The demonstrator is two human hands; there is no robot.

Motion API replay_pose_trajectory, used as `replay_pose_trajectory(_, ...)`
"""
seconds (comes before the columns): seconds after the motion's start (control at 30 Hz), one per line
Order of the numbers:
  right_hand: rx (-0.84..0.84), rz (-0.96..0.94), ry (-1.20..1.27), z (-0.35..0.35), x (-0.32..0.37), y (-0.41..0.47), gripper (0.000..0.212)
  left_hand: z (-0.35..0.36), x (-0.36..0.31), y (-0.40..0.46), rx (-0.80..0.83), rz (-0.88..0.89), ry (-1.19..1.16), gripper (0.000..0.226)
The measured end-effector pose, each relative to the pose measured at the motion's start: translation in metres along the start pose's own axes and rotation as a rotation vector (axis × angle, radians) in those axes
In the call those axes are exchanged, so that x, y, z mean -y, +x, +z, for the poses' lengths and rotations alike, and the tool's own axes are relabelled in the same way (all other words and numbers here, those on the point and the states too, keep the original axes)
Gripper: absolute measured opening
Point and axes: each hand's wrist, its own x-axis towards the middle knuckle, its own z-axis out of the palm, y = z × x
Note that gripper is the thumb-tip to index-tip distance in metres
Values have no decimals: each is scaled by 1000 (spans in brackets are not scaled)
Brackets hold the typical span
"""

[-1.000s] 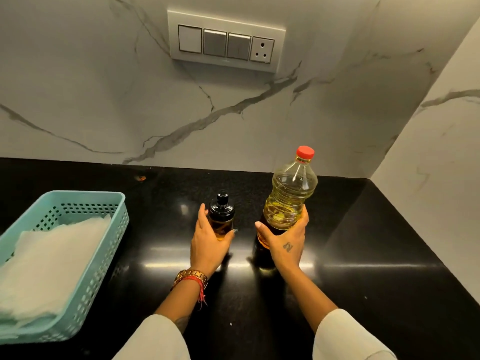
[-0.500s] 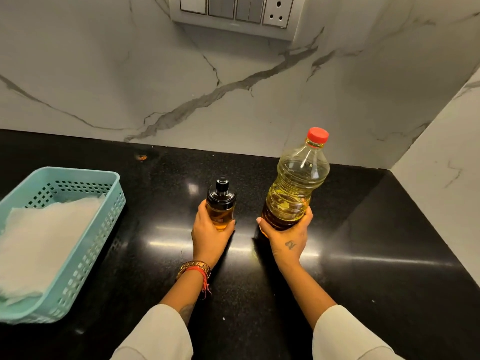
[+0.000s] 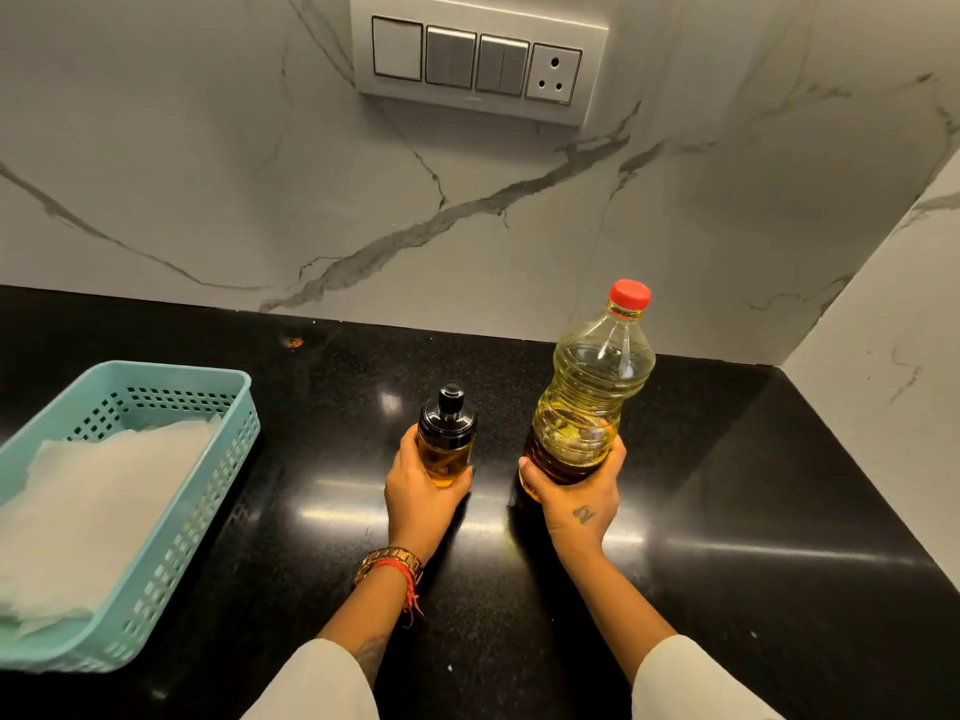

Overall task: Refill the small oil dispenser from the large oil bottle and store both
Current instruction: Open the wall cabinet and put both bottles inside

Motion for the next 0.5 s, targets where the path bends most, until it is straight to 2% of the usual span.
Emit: replay_pose_trajectory(0.5,51,-167,105,-10,58,-1,96,-38,-46,2,-5,122,-72,64)
